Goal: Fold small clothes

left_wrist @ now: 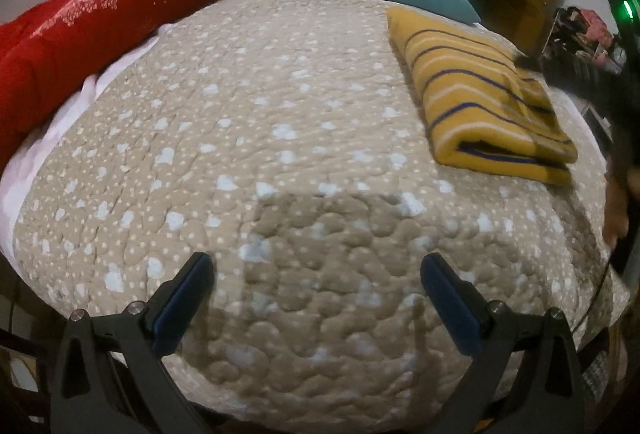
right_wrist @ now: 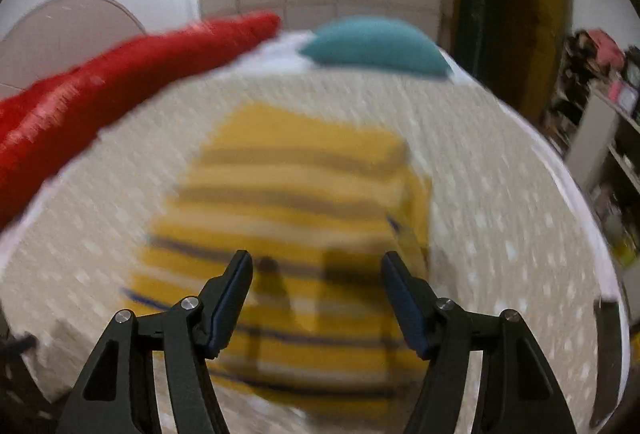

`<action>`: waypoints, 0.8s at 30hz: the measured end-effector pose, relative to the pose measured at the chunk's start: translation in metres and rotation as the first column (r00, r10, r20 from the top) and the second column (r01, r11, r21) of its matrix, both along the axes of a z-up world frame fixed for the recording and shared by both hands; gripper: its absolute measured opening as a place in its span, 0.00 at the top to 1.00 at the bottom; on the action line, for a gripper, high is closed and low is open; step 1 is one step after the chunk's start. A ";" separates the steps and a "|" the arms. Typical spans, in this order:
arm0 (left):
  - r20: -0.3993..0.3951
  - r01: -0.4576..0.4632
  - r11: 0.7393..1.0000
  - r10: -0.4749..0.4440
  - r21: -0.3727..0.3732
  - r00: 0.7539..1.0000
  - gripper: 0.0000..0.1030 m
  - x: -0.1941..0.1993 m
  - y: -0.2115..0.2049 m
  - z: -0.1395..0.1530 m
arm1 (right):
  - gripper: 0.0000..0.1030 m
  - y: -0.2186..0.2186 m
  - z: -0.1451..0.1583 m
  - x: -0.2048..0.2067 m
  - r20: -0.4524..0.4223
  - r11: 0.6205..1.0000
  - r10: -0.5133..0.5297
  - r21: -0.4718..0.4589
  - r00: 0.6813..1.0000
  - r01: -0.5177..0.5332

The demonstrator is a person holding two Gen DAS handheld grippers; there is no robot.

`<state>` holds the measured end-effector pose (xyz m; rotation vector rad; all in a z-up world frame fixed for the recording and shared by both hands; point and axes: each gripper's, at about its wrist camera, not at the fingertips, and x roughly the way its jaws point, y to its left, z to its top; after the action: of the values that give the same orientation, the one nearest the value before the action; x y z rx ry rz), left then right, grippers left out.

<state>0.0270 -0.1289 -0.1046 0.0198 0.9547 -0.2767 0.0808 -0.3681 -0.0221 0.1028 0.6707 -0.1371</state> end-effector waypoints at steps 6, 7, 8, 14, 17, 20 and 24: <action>0.023 -0.015 1.000 0.016 -0.016 1.000 0.00 -0.002 0.018 0.002 | 0.28 -0.005 -0.042 0.092 -0.262 0.999 0.014 0.047 0.965 -0.002; 0.029 -0.022 1.000 0.023 -0.019 0.999 0.00 -0.002 0.024 0.002 | 0.27 -0.001 -0.033 0.095 -0.244 1.000 -0.005 0.021 0.970 0.010; 0.034 -0.025 0.999 0.026 -0.020 0.999 0.00 -0.002 0.027 0.001 | 0.28 0.006 -0.019 0.096 -0.216 1.000 -0.011 -0.003 0.976 0.011; 0.048 -0.034 0.999 0.035 -0.015 0.998 0.00 0.005 0.033 -0.005 | 0.29 0.047 0.014 0.148 -0.134 0.996 0.078 -0.032 0.988 -0.083; 0.044 -0.032 0.999 0.033 -0.022 0.998 0.00 0.008 0.034 -0.005 | 0.28 0.044 -0.044 0.207 -0.351 0.995 0.015 -0.083 0.936 -0.047; 0.046 -0.030 0.999 0.031 -0.035 0.998 0.00 0.004 0.039 -0.004 | 0.15 0.052 -0.063 0.223 -0.421 0.988 0.017 -0.135 0.907 -0.081; 0.051 -0.037 0.999 0.039 -0.037 0.998 0.00 0.003 0.040 -0.005 | 0.22 0.052 -0.016 0.186 -0.240 0.993 0.088 -0.060 0.967 -0.105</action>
<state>0.0295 -0.0894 -0.1096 -0.0243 0.8977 -0.2568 0.2664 -0.3164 -0.0382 -0.0170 0.9065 -0.0800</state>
